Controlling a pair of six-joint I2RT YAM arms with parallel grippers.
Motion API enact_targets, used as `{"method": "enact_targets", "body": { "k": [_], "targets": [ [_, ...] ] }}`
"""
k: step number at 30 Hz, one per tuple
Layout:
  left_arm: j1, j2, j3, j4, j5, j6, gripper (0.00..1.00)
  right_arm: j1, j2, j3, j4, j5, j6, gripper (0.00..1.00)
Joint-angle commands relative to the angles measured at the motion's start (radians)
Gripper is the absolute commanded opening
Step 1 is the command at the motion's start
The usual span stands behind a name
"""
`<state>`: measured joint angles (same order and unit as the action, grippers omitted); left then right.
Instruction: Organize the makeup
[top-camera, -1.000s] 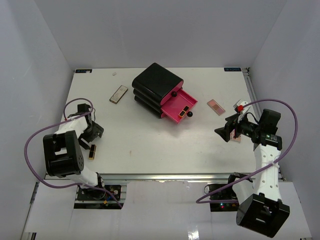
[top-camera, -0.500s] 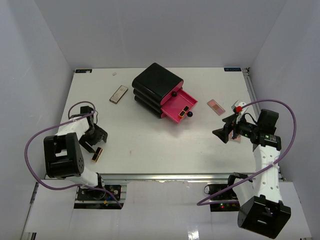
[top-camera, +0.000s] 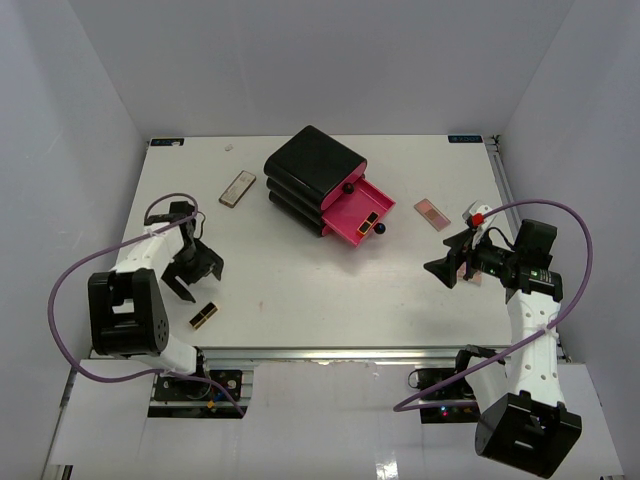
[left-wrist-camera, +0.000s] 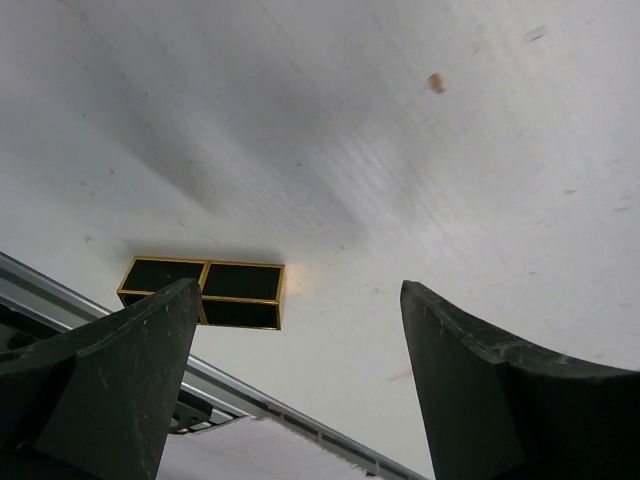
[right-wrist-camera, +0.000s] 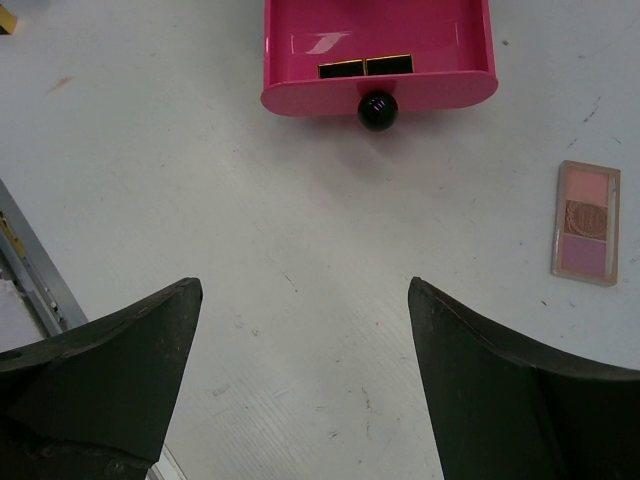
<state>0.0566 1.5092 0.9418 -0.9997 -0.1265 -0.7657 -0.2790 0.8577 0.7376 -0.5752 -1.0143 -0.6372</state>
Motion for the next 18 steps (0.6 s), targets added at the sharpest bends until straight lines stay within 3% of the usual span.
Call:
{"method": "enact_targets", "body": {
  "k": [1,5,13,18],
  "targets": [
    [-0.001,-0.103,0.07,-0.039,-0.018,-0.168,0.92,0.004,-0.007,0.003,-0.007,-0.037,-0.02,0.9],
    [-0.001,-0.223,0.013,-0.062,0.045,-0.403,0.91,0.004,-0.003,0.005,-0.008,-0.037,-0.024,0.9],
    [0.0,-0.502,-0.154,-0.137,0.007,-0.853,0.86,0.004,0.002,0.005,-0.011,-0.039,-0.029,0.9],
    [0.0,-0.519,-0.213,-0.126,0.011,-0.977,0.85,0.004,0.004,0.0,-0.011,-0.038,-0.029,0.9]
  ]
}}
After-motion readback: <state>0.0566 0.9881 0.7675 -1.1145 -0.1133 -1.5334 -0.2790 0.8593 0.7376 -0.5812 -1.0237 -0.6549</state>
